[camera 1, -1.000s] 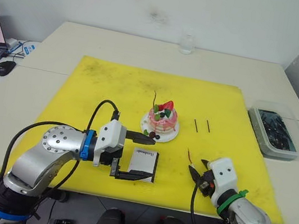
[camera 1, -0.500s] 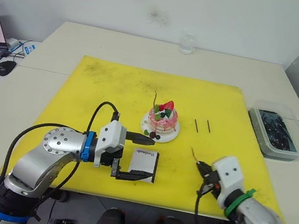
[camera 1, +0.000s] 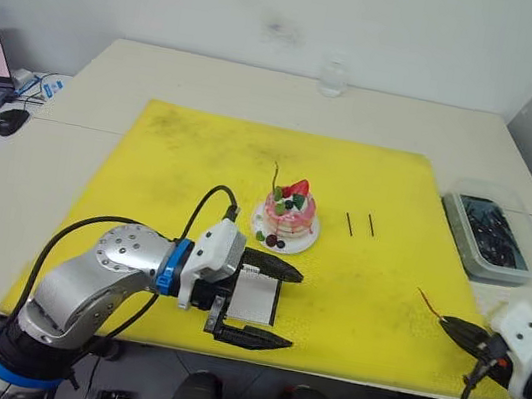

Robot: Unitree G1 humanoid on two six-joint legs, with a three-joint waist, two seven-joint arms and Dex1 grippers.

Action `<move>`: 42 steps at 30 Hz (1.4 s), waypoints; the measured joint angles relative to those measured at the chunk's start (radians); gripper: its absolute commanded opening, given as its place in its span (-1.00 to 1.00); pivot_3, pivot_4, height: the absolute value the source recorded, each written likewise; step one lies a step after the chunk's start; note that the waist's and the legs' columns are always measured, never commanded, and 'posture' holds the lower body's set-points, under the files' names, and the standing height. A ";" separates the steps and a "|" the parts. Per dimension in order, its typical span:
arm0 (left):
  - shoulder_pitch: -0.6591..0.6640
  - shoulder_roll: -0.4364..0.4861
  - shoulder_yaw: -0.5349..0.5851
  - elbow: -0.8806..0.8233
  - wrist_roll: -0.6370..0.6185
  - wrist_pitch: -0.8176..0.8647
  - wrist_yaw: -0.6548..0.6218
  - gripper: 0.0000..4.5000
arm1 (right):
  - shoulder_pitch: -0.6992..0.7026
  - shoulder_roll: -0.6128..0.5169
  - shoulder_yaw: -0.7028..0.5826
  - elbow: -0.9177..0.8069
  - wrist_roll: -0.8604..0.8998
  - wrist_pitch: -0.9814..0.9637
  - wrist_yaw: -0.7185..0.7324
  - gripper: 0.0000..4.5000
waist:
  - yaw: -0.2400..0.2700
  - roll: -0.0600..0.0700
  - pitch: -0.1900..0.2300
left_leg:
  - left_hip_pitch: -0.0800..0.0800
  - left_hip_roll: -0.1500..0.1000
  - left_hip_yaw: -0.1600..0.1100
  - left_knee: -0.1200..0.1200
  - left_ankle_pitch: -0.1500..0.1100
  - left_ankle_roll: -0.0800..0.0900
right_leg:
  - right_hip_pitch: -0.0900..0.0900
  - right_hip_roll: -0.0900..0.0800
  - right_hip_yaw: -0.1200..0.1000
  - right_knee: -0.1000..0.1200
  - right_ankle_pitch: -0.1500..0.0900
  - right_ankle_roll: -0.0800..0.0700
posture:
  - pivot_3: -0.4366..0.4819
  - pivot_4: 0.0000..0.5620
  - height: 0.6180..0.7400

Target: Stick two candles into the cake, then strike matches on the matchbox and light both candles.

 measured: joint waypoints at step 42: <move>-0.059 -0.047 -0.109 -0.013 0.118 -0.068 0.044 1.00 | -0.324 -0.503 0.244 -0.082 0.150 0.662 0.069 0.76 | 0.002 0.000 0.000 | -0.002 -0.001 0.000 0.000 0.000 0.000 | 0.000 0.001 0.001 -0.001 0.000 0.002 | -0.05 -0.47 1.00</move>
